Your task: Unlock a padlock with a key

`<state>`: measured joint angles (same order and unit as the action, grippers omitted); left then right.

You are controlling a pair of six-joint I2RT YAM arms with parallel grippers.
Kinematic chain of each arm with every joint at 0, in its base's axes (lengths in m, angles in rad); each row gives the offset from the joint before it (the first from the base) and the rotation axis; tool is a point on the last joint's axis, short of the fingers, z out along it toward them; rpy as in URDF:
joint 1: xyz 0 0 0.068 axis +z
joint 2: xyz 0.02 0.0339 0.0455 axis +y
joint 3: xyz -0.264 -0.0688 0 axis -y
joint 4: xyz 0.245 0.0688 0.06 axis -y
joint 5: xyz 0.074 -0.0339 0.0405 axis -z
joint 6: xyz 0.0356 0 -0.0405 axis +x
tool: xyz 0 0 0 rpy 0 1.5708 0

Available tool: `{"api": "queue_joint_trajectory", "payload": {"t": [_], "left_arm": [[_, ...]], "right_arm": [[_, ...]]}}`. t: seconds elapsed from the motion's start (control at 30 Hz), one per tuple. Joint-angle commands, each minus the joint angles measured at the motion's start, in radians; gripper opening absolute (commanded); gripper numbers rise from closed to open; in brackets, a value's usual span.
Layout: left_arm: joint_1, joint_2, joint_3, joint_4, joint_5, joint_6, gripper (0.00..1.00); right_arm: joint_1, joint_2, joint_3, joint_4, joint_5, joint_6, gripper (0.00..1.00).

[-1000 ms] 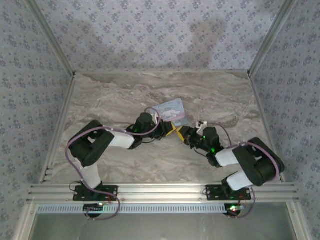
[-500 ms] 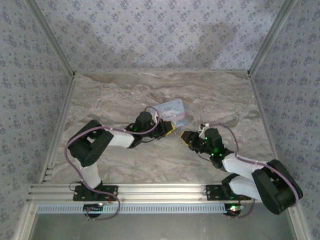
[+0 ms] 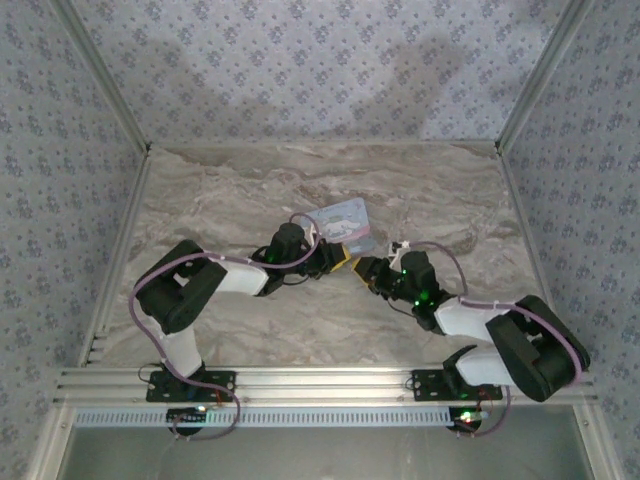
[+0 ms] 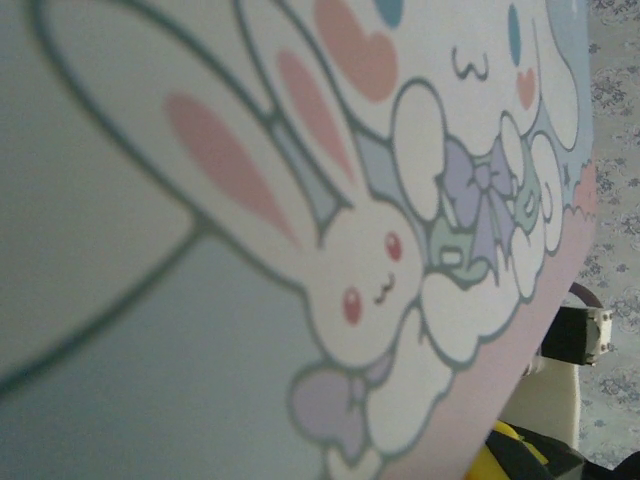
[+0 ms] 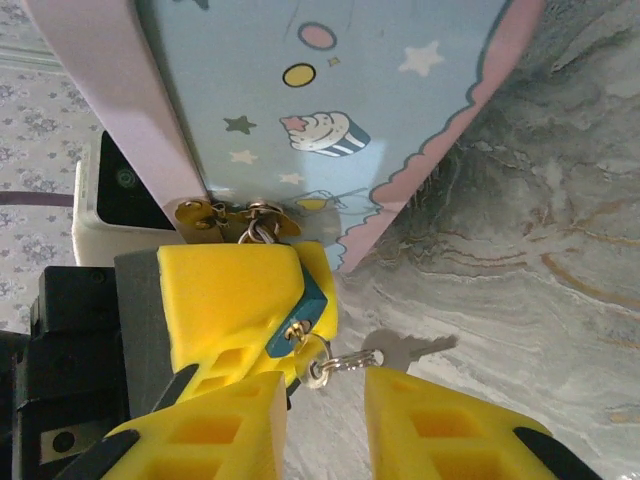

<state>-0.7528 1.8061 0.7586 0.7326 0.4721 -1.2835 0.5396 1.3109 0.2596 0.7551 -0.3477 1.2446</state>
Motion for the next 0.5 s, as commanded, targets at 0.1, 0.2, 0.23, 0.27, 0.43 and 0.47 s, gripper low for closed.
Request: {"api": "queue_joint_trajectory", "payload": {"t": [0.1,0.2,0.23,0.27,0.43,0.47], "left_arm": [[0.003,-0.04,0.031,0.016,0.036,-0.002,0.0],[0.004,-0.038,0.031,0.019,0.037,-0.005,0.0],[0.004,-0.037,0.031,0.019,0.036,-0.005,0.0],[0.003,-0.037,0.03,0.02,0.037,-0.007,0.0],[0.001,-0.034,0.027,0.036,0.044,-0.014,0.0],[0.0,-0.034,0.027,0.038,0.047,-0.014,0.0]], "right_arm": [[0.017,0.061,0.021,0.081,0.008,0.03,0.24],[0.019,0.073,0.014,0.105,0.012,0.037,0.16],[0.019,0.075,0.013,0.107,0.013,0.038,0.13],[0.02,0.075,0.012,0.108,0.012,0.038,0.1],[0.019,0.09,0.02,0.135,0.024,0.057,0.02],[0.02,0.096,0.019,0.154,0.029,0.067,0.01]]}}
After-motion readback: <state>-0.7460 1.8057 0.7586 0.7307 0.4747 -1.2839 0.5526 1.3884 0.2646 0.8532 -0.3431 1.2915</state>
